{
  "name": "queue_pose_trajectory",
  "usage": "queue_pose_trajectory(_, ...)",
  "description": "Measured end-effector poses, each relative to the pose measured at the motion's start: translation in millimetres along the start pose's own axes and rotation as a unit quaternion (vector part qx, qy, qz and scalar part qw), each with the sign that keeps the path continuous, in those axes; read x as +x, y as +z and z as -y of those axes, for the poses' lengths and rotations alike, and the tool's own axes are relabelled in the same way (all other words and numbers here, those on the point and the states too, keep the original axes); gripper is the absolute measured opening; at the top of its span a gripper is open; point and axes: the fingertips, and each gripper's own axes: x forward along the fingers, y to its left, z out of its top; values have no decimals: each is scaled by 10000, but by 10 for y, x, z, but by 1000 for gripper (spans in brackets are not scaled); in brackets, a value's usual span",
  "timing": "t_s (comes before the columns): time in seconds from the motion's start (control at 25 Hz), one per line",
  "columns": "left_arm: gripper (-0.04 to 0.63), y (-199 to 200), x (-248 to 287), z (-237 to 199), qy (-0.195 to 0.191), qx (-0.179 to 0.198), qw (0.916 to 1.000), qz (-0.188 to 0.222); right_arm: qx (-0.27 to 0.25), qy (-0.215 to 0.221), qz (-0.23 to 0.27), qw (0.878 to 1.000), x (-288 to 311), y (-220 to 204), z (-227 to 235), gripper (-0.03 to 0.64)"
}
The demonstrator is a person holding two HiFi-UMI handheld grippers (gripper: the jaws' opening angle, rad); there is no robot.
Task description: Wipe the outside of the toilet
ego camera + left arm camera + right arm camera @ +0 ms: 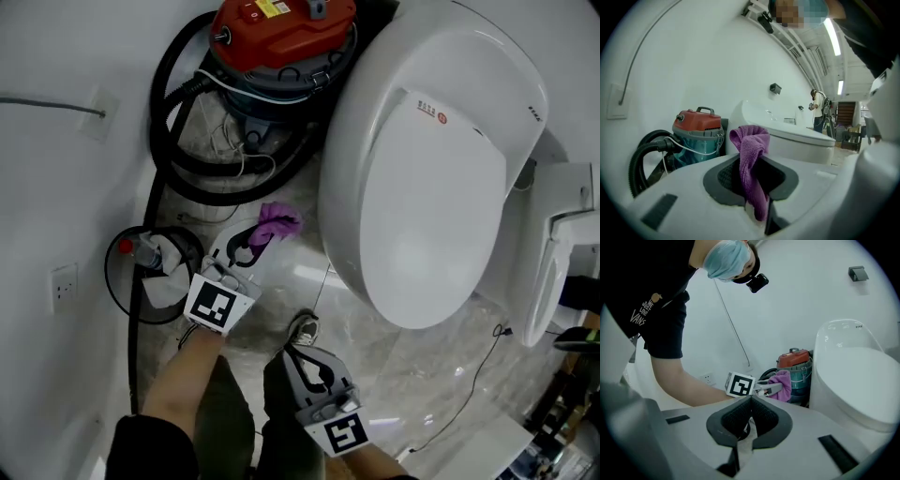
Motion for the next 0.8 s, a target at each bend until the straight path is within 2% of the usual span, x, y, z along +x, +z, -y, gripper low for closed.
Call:
queue_pose_trajectory(0.24, 66, 661, -206, 173, -3, 181, 9998, -87, -147, 6, 89, 9999, -265, 785, 120, -2)
queue_pose_trajectory(0.52, 66, 1558, -486, 315, -75, 614, 9979, -167, -249, 139, 279, 9992, -434, 1602, 158, -2)
queue_pose_trajectory(0.8, 66, 2367, -865, 425, -221, 1065, 9941, -27, -380, -47, 377, 9986, -569, 2105, 58, -2)
